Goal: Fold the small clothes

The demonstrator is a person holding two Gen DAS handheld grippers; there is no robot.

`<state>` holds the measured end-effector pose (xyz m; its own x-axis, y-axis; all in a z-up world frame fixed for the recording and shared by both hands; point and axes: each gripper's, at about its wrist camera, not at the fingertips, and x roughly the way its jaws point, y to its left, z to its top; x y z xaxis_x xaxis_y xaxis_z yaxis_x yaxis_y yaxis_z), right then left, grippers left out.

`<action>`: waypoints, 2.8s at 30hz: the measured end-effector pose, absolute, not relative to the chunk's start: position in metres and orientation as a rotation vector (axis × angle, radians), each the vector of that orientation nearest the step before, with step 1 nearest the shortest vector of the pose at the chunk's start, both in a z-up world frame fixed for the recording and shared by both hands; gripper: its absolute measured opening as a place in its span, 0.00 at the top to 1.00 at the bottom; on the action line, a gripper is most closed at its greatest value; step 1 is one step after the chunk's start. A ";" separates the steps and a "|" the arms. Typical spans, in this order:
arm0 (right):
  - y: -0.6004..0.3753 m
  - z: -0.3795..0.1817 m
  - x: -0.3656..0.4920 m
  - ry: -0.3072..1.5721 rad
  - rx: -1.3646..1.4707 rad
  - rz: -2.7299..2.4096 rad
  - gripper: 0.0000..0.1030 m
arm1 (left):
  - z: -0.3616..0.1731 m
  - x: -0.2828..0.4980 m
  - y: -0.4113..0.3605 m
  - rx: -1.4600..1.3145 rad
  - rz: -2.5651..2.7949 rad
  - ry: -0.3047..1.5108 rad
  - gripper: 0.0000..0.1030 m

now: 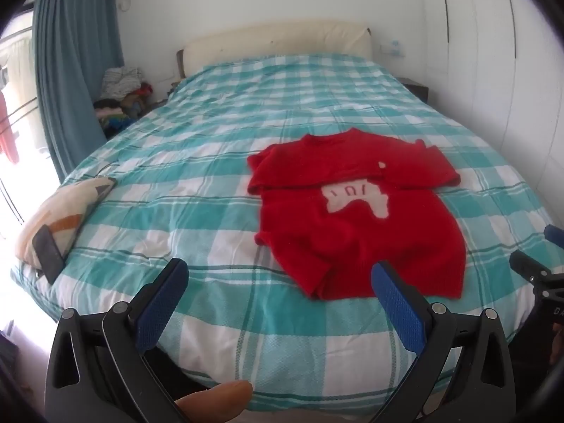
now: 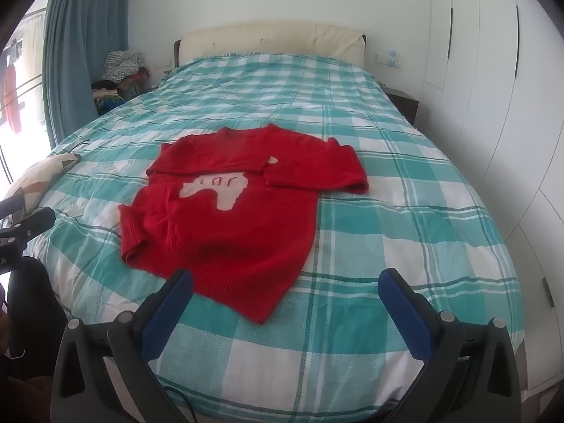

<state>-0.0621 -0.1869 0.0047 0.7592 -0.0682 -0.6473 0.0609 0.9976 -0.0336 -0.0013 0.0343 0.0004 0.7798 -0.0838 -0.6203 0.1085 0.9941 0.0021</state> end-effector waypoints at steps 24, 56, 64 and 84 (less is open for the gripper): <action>-0.185 0.001 -0.061 0.728 -0.001 -0.062 0.00 | -0.023 0.010 0.006 0.084 -0.073 0.756 0.00; -0.179 -0.003 -0.060 0.742 -0.013 -0.081 0.00 | -0.041 0.024 0.017 0.062 -0.011 0.845 0.00; -0.177 -0.006 -0.060 0.750 -0.013 -0.082 0.00 | -0.042 0.024 0.018 0.065 -0.007 0.846 0.00; -0.177 -0.009 -0.059 0.762 -0.013 -0.078 0.00 | -0.042 0.024 0.017 0.067 -0.005 0.849 0.00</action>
<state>-0.0589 -0.1769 -0.0095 0.7207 -0.0754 -0.6891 0.0657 0.9970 -0.0403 0.0239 0.0172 -0.0421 0.6606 0.0223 -0.7504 0.0312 0.9979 0.0571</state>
